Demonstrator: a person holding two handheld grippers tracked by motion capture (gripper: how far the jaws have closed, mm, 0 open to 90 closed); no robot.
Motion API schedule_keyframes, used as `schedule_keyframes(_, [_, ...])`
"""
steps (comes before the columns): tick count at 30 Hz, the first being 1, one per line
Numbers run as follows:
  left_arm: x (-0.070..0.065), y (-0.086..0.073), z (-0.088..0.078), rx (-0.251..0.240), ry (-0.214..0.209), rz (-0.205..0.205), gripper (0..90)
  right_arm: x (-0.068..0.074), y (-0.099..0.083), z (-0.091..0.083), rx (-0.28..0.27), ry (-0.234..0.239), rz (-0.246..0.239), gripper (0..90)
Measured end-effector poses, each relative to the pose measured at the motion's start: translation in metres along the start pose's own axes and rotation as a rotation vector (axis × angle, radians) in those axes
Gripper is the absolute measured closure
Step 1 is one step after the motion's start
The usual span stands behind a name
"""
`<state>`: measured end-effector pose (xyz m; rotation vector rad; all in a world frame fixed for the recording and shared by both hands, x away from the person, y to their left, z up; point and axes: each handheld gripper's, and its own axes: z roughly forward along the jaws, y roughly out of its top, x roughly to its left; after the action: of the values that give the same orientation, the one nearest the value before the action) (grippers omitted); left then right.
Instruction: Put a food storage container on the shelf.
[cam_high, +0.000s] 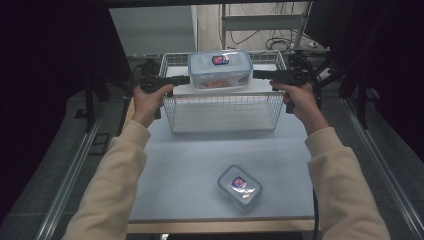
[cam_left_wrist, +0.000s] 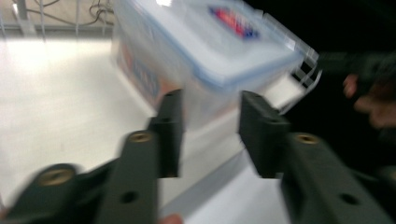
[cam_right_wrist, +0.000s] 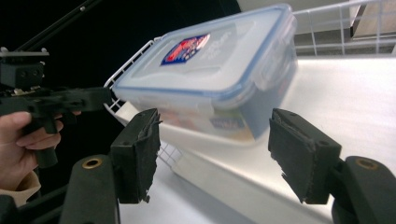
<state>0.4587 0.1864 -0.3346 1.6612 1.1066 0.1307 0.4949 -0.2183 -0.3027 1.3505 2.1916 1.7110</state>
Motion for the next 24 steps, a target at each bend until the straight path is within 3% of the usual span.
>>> schedule_keyframes(4, [-0.002, -0.006, 0.015, 0.041, 0.0, 0.008, 84.7, -0.002, -0.008, -0.009, -0.005, 0.007, 0.003, 33.4])
schedule_keyframes(10, [0.002, -0.006, 0.036, 0.05, 0.008, -0.017, 89.1, -0.002, -0.02, -0.01, 0.006, 0.017, 0.006, 32.8])
schedule_keyframes(15, [0.006, -0.006, 0.037, 0.042, 0.009, -0.036, 89.2, -0.005, -0.027, -0.01, 0.006, 0.024, 0.009, 32.6])
schedule_keyframes(24, [-0.003, -0.011, 0.028, 0.05, 0.003, -0.008, 88.7, 0.001, -0.035, -0.011, 0.006, 0.051, -0.014, 32.2])
